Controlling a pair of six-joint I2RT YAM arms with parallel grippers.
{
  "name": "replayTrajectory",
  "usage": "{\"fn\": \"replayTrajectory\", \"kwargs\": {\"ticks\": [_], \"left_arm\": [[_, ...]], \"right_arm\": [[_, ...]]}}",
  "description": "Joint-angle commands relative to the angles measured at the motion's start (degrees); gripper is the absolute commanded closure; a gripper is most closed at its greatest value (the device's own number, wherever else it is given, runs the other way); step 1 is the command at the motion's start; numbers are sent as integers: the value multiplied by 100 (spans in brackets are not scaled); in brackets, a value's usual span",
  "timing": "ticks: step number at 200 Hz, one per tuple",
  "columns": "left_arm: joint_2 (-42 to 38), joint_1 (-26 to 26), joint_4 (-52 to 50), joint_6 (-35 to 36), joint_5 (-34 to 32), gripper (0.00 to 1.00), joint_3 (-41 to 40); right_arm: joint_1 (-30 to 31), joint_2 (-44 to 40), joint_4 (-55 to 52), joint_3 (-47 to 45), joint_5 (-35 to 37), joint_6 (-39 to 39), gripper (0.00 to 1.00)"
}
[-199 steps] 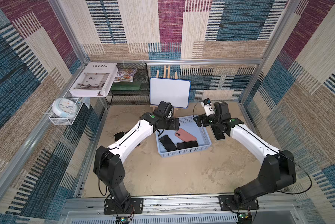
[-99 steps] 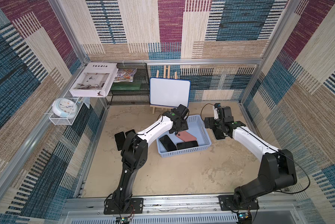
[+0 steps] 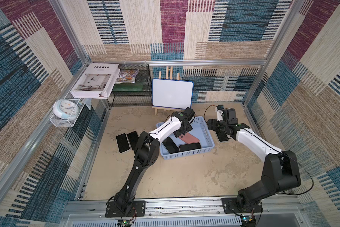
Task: Take the phone out of the storage box
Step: Adjust the storage box at the center of the board.
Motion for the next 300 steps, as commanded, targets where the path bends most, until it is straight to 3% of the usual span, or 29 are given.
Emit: {"fn": "replayTrajectory", "kwargs": {"ticks": [1, 37, 130, 148, 153, 159, 214, 279, 300], "left_arm": [[59, 4, -257, -319, -66, 20, 22], [186, 9, -256, -574, 51, 19, -30], [594, 76, -210, -925, 295, 15, 239], [623, 75, -157, -1030, 340, 12, 217], [631, 71, -133, -1050, 340, 1, 219], [632, 75, -81, -1084, 340, 0, 210], [561, 49, 319, -1280, 357, 0, 82], [735, 26, 34, -1900, 494, 6, -149], [855, 5, -82, -1972, 531, 7, -15]], "right_arm": [[8, 50, -11, 27, -571, -59, 22], [3, 314, -207, 109, -1034, -172, 29], [14, 775, -238, -43, -888, -144, 34], [15, 831, -211, -78, -879, -159, 34], [15, 842, -202, -94, -871, -153, 34], [15, 851, -185, -116, -870, -155, 34], [102, 806, -110, -246, -1028, -129, 39], [214, 714, -174, -236, -838, -197, 42], [284, 694, -163, -287, -842, -214, 47]]}}
